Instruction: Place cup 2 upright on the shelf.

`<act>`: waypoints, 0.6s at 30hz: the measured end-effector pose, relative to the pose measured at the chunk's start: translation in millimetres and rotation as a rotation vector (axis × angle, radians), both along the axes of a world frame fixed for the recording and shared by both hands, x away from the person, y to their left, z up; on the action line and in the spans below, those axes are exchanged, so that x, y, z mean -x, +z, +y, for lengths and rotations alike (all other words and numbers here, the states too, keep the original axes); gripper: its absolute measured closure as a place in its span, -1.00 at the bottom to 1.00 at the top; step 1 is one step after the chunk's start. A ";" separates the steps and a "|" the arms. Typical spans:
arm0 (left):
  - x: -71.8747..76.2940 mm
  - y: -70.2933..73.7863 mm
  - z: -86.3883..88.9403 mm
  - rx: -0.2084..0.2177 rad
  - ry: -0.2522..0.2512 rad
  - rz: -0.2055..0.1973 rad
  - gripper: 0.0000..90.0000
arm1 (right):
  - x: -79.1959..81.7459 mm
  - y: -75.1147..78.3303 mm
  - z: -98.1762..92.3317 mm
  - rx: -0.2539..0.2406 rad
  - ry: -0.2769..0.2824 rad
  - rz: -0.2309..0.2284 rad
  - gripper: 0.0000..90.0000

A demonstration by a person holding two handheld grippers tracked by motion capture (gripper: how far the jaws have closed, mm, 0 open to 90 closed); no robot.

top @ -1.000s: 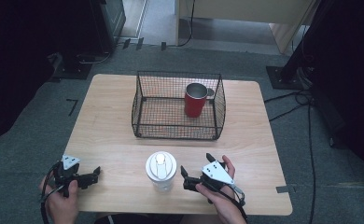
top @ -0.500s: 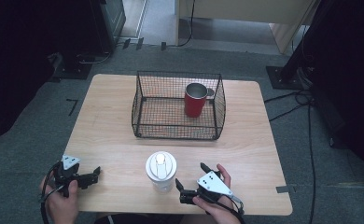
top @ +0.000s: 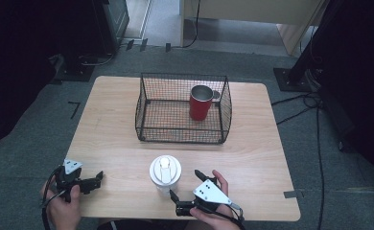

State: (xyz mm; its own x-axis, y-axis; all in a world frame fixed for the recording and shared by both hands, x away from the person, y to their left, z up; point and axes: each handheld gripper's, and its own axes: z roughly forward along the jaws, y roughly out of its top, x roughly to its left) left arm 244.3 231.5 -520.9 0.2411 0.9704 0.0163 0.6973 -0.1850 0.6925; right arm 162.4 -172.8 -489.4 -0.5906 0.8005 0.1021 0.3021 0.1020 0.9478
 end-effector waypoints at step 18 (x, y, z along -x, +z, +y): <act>0.0 0.0 0.0 0.000 0.000 0.000 -1.00 | -11.0 8.8 30.1 -0.015 0.042 -0.021 -1.00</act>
